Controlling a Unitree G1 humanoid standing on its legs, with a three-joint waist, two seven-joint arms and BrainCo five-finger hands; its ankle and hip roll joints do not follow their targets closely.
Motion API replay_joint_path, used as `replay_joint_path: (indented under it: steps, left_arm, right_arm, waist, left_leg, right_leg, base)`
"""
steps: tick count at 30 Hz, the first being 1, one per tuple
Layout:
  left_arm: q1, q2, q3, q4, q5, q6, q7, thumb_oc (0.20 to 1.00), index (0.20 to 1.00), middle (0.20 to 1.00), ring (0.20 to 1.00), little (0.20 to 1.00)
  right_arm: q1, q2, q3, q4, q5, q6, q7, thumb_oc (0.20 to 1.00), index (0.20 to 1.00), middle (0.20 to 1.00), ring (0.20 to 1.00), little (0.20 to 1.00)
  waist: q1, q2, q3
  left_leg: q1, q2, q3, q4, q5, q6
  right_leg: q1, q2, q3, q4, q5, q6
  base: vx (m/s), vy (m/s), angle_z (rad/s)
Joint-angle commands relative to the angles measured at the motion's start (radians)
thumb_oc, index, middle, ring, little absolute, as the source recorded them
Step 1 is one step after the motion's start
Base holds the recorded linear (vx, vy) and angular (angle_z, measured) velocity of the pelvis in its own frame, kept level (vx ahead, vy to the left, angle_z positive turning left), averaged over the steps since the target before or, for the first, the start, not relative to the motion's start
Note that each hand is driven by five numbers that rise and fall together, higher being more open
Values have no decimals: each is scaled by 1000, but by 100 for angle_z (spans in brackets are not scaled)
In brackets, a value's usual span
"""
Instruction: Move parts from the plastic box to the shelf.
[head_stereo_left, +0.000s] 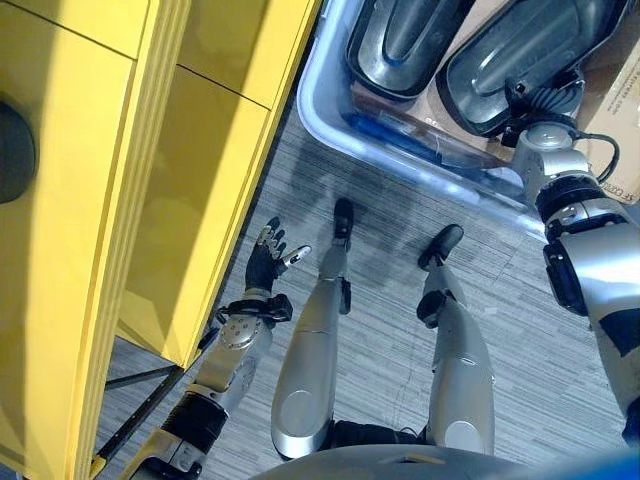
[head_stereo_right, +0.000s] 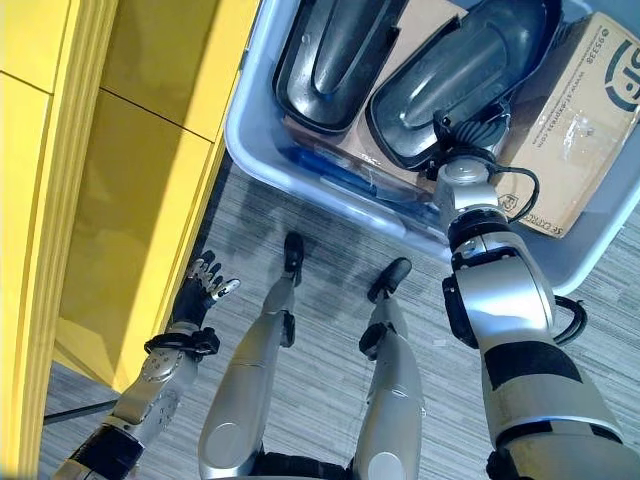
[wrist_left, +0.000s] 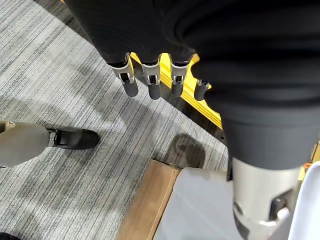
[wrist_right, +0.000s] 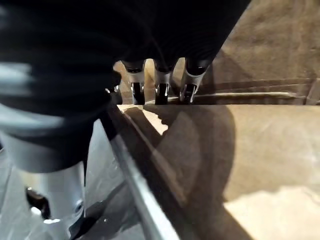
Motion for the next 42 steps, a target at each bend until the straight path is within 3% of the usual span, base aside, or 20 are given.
replay_joint_path:
  steps: [1,2,14,25,28,34,42]
  left_arm:
    - [13,40,-22,-43,-3,-34,-14,1000,1000,1000,1000,1000]
    - [12,40,-22,-43,-3,-34,-14,1000,1000,1000,1000,1000]
    - [8,34,-20,-25,-27,-23,-11,1000,1000,1000,1000,1000]
    - [39,34,13,-3,-27,-14,-12,1000,1000,1000,1000,1000]
    - [65,40,29,-2,-31,-9,-23,1000,1000,1000,1000,1000]
    - [90,43,54,10,-31,0,-38,1000,1000,1000,1000,1000]
    - [163,37,111,17,-10,21,-68,1000,1000,1000,1000,1000]
  right_arm:
    - [25,-40,69,45,-48,42,29,335,335,335,335,335]
    - [25,-40,69,46,-48,42,30,200,200,200,200,200]
    - [18,-41,38,8,-7,12,11,200,200,200,200,200]
    - [132,-45,-19,-209,53,-77,-26,200,200,200,200,200]
    - [191,-52,-38,-351,46,-109,-43,200,200,200,200,200]
    - [267,-56,-63,-504,24,-126,-48,200,200,200,200,200]
    - [510,-56,-166,-824,-35,-152,-40,200,200,200,200,200]
  waist:
    - [21,30,-28]
    - [21,30,-28]
    - [5,14,-28]
    - [-40,-31,-28]
    - [-56,-52,-28]
    - [-71,-63,-31]
    - [-97,-71,-118]
  left_leg:
    - [11,4,-36,76,-130,-35]
    - [11,4,-36,76,-130,-35]
    - [48,6,-28,74,-132,-33]
    - [119,11,-11,62,-105,-33]
    - [192,16,-8,39,-97,-36]
    - [278,20,-8,8,-86,-38]
    - [396,19,-10,-47,-78,-38]
  right_leg:
    - [17,-57,132,40,-79,152]
    - [18,-57,132,40,-79,152]
    - [41,-56,141,48,-82,149]
    - [112,-47,132,28,-51,138]
    - [180,-39,124,8,-45,140]
    - [262,-32,116,-11,-42,142]
    - [389,-31,95,-54,-42,148]
  base:
    - [-5,14,5]
    - [-10,28,4]
    - [-6,12,0]
    - [-24,2,0]
    - [-9,-26,-2]
    - [-5,-13,-8]
    - [41,-2,0]
